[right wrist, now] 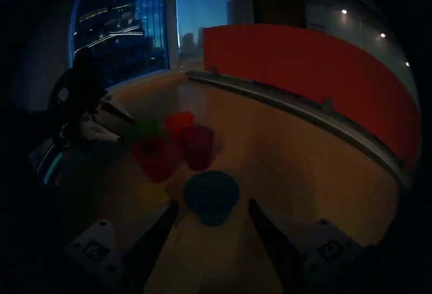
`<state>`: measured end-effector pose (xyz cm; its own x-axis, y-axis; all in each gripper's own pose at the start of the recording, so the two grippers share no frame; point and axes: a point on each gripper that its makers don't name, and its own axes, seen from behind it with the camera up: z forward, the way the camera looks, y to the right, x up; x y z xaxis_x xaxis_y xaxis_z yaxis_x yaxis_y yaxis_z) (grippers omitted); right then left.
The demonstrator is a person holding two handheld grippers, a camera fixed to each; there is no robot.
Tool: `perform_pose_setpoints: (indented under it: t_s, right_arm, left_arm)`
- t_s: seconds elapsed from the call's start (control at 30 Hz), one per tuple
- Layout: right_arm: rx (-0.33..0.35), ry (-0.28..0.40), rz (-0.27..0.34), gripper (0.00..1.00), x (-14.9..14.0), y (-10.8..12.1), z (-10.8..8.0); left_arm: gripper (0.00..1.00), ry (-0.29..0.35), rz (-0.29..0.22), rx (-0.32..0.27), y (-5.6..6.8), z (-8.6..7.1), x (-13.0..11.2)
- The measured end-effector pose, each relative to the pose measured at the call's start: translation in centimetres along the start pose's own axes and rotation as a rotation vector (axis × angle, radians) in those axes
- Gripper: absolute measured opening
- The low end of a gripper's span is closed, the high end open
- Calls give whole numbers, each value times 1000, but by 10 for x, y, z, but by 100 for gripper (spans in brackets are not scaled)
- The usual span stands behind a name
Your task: Pour water
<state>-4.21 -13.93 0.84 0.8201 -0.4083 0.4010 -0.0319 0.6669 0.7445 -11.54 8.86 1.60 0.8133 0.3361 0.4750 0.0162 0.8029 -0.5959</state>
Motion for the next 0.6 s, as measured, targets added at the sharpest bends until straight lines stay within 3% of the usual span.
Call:
perform_pose_setpoints:
  t_s: [0.6]
  right_arm:
    - [18, -46, -22, 97, -12, -1, 21]
  left_arm:
    - [90, -50, -2, -37, 1, 30, -9]
